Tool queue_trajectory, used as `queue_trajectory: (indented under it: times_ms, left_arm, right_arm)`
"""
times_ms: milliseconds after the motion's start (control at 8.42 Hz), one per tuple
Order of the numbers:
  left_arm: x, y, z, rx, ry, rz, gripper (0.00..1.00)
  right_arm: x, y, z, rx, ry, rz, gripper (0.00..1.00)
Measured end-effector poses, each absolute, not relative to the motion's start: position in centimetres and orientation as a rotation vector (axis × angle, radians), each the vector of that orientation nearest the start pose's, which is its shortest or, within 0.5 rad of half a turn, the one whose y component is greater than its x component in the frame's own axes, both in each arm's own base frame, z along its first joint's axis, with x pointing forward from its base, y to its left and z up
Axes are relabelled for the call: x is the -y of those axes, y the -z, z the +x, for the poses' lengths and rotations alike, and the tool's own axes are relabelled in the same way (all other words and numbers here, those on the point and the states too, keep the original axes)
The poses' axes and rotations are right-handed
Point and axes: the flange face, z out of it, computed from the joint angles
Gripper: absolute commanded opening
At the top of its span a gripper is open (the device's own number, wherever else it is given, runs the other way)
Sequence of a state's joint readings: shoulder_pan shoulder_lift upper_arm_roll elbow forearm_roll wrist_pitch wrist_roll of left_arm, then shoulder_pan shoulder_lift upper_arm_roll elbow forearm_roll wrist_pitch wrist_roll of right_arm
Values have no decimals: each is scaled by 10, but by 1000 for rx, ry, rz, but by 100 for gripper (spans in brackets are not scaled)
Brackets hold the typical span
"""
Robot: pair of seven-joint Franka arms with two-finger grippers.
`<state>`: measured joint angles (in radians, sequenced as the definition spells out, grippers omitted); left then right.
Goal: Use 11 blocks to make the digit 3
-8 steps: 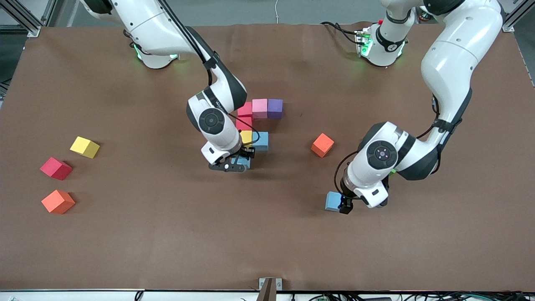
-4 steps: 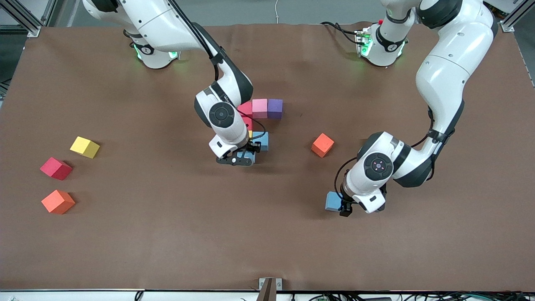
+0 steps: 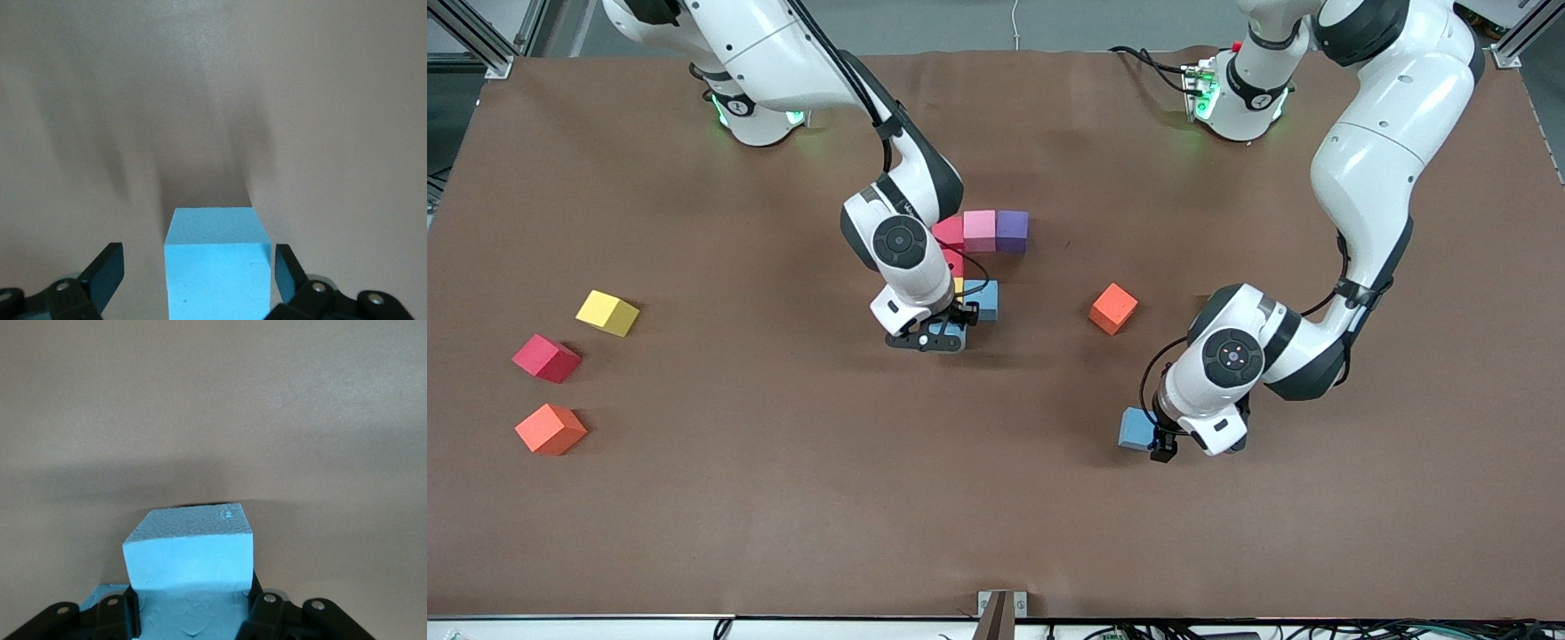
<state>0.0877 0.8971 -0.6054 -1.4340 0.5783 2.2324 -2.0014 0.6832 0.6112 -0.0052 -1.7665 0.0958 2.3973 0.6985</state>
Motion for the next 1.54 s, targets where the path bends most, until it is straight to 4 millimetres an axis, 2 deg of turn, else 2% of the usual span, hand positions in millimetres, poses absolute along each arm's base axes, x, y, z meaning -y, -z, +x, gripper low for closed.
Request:
queue_trajectory:
  times_ms: [238,475,594,713,832,950,1069,1307,1545]
  left_arm:
    - [262,-220,682,2005,52,-2529,100]
    - [260,-212,682,1990,51,-2534,99]
    - [260,-206,681,1976,59,-2531,91]
    - [261,-202,680,1966,71,-2528,79]
    - [262,-201,680,1963,74,-2530,62]
    - [262,-204,682,1968,79,-2532,43]
    - [261,-208,685,1978,87,-2534,36]
    - [260,-225,693,2031,120,-2524,36]
    - [269,-262,687,2104,141,-2428,36]
  right_arm:
    - [-417,-215,515,-134,-37,-3082,4]
    - [-417,-211,515,-133,-34,-3081,13]
    - [-416,-210,515,-133,-33,-3081,17]
    - [-416,-208,515,-134,-35,-3083,19]
    - [-416,-206,514,-133,-39,-3085,38]
    - [-416,-204,514,-134,-41,-3086,84]
    - [-416,-203,514,-139,-41,-3086,100]
    - [-420,-204,511,-150,-40,-3084,100]
    - [-420,-205,512,-155,-34,-3082,100]
